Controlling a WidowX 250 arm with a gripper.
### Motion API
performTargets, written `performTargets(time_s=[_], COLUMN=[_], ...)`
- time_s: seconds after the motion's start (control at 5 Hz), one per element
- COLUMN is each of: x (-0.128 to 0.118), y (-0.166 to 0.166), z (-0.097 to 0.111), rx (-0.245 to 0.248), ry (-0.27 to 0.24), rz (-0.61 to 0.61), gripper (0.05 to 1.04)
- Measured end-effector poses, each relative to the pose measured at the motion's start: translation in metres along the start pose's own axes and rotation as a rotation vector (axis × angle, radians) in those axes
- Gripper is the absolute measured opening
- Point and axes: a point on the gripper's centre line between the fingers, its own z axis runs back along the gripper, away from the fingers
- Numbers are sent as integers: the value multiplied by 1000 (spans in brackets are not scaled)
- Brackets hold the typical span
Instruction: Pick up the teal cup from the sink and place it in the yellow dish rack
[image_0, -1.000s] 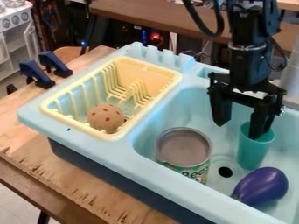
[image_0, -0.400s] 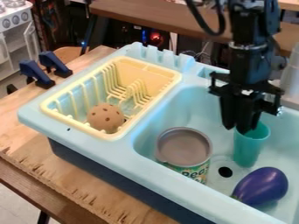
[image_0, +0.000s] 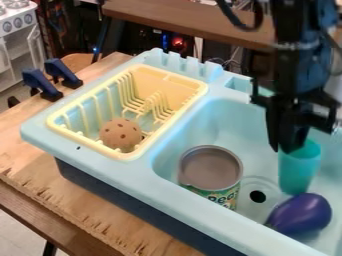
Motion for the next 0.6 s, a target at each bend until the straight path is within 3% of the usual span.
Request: performTargets(time_s=[0.2,0.6], x=[-9,-47], y=[-2,24], z=[17,87], rx=[11,110], ry=[-18,-114], rz=[-6,106], gripper=[98,98])
